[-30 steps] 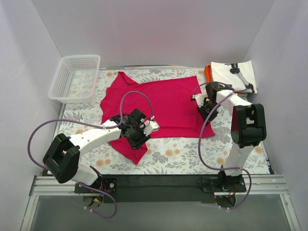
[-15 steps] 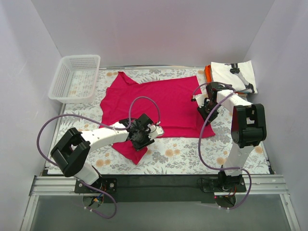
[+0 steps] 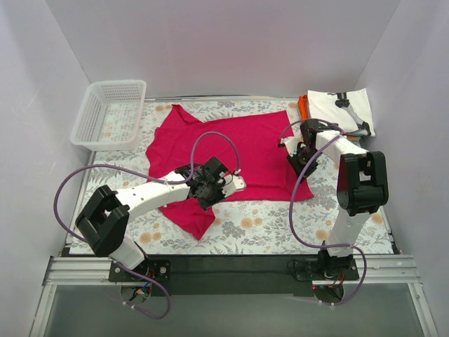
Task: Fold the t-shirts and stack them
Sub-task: Flatten the tshirt out
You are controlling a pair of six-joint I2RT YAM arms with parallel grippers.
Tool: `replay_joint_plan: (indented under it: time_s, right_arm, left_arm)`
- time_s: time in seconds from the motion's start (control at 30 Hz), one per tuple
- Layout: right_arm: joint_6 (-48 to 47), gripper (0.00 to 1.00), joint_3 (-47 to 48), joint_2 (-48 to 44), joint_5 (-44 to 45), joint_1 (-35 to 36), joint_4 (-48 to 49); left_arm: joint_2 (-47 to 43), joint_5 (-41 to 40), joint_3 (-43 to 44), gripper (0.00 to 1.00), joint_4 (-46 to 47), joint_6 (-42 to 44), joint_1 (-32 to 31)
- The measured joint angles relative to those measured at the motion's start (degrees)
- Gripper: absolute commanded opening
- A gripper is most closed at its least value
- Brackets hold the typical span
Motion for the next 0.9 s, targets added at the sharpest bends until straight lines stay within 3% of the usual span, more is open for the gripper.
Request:
replay_joint_plan:
  time_s: [0.13, 0.17, 0.3, 0.57, 0.9]
  right_arm:
    - [-0.1, 0.06, 0.0, 0.0, -0.1, 0.0, 0.0]
    - [-0.2, 0.06, 0.0, 0.0, -0.1, -0.1, 0.0]
    - [-0.3, 0.07, 0.0, 0.0, -0.1, -0.3, -0.1]
    - [-0.5, 0.07, 0.0, 0.0, -0.2, -0.6, -0.3]
    - [-0.5, 0.07, 0.2, 0.5, -0.2, -0.7, -0.6]
  left_arm:
    - [1.2, 3.2, 6.0, 0.0, -0.3, 0.3, -0.9]
    - [2.1, 3.8, 7.1, 0.19, -0.3, 0.4, -1.0]
    - [3.6, 4.2, 6.5, 0.42, 0.2, 1.5, -1.3]
    - [-3.3, 0.2, -4.8, 0.43, -1.1, 5.6, -1.3]
    - [-4.2, -4.2, -9.4, 0.38, 4.2, 7.6, -1.3]
